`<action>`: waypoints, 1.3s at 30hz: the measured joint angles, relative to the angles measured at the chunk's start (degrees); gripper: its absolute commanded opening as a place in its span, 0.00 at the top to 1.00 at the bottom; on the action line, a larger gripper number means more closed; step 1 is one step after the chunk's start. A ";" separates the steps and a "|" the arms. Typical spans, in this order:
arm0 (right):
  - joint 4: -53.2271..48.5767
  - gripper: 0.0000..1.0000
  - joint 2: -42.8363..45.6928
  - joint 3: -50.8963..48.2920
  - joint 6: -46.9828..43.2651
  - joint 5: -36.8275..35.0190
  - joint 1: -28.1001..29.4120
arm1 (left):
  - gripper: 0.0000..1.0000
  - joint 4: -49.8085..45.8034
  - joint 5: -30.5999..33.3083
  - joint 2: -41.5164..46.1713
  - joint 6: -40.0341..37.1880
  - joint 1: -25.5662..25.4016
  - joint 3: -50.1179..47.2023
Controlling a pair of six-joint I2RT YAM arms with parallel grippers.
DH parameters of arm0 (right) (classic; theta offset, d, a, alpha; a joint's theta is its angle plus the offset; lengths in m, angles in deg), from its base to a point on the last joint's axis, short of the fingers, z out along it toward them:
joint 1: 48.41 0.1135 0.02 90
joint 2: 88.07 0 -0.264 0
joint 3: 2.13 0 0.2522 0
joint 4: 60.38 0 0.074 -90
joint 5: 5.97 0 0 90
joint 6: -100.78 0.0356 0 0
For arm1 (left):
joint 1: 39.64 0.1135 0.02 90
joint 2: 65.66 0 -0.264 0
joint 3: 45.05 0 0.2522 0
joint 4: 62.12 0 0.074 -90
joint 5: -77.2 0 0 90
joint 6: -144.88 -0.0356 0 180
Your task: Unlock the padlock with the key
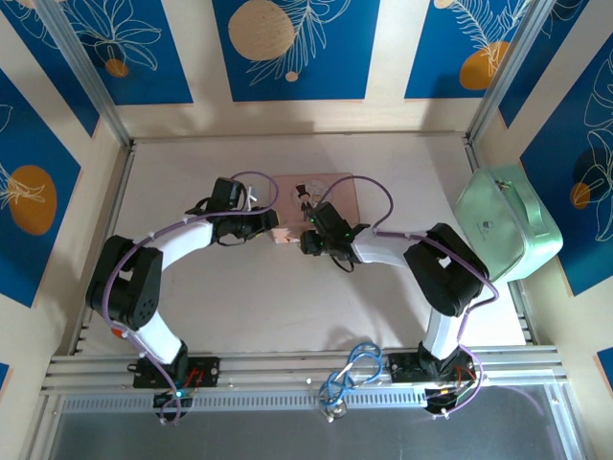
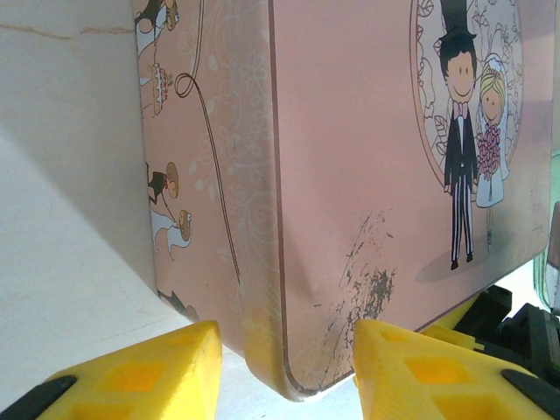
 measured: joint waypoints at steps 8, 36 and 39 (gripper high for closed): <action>-2.29 0.67 -1.11 2.16 0.33 -0.42 0.02 | 0.58 0.00 -0.39 0.00 0.00 0.04 0.00; -7.85 0.50 2.73 1.38 5.62 0.07 2.05 | 0.59 -0.02 -0.70 0.02 -0.04 0.37 -0.02; -3.69 0.53 2.71 -1.03 5.16 2.29 0.33 | 0.59 -0.02 -1.03 0.02 -0.04 0.48 -0.02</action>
